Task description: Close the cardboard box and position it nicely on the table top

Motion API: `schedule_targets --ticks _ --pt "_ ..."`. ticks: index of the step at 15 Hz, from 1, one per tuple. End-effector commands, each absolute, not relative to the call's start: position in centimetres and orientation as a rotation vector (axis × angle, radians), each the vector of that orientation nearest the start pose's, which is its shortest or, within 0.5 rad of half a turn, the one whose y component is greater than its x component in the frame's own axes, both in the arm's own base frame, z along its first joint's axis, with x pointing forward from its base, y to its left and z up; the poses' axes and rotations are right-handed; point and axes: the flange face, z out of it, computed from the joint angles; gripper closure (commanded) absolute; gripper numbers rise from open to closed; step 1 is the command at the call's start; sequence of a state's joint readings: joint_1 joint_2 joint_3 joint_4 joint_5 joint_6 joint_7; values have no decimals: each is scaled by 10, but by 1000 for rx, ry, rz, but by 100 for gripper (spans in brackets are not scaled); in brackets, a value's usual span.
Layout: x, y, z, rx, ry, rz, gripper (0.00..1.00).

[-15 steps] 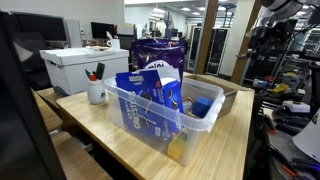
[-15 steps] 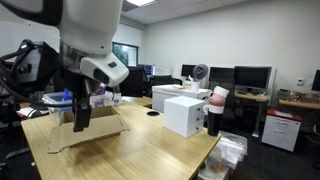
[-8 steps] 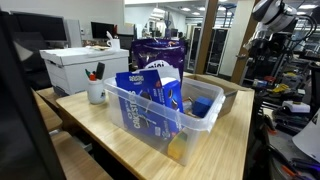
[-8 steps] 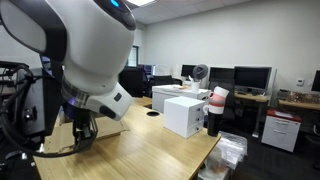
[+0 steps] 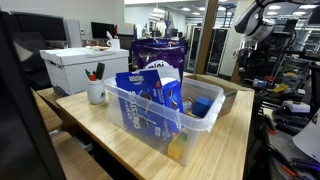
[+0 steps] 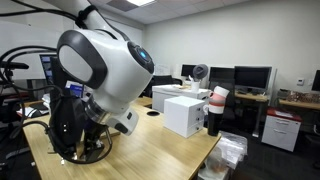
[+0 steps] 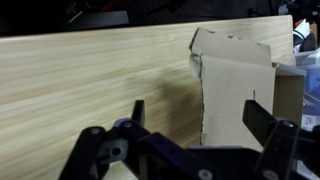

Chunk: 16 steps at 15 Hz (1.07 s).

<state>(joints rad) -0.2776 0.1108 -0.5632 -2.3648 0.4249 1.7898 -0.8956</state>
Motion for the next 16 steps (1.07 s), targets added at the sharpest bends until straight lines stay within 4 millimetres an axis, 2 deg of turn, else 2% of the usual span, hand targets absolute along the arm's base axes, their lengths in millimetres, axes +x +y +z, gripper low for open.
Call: schedule_targets --ticks 1,4,9,10,11,14,16 --pt "324 -298 241 -2381 231 233 0" --pt "336 -289 223 -2358 227 248 0" --pt "342 -281 209 -2339 240 286 0" --pt "343 -279 210 -2343 252 300 25" --pt "344 -277 211 -2347 261 310 26" --pt "348 -264 226 -2339 302 335 51" --pt "350 -261 230 -2345 330 347 60"
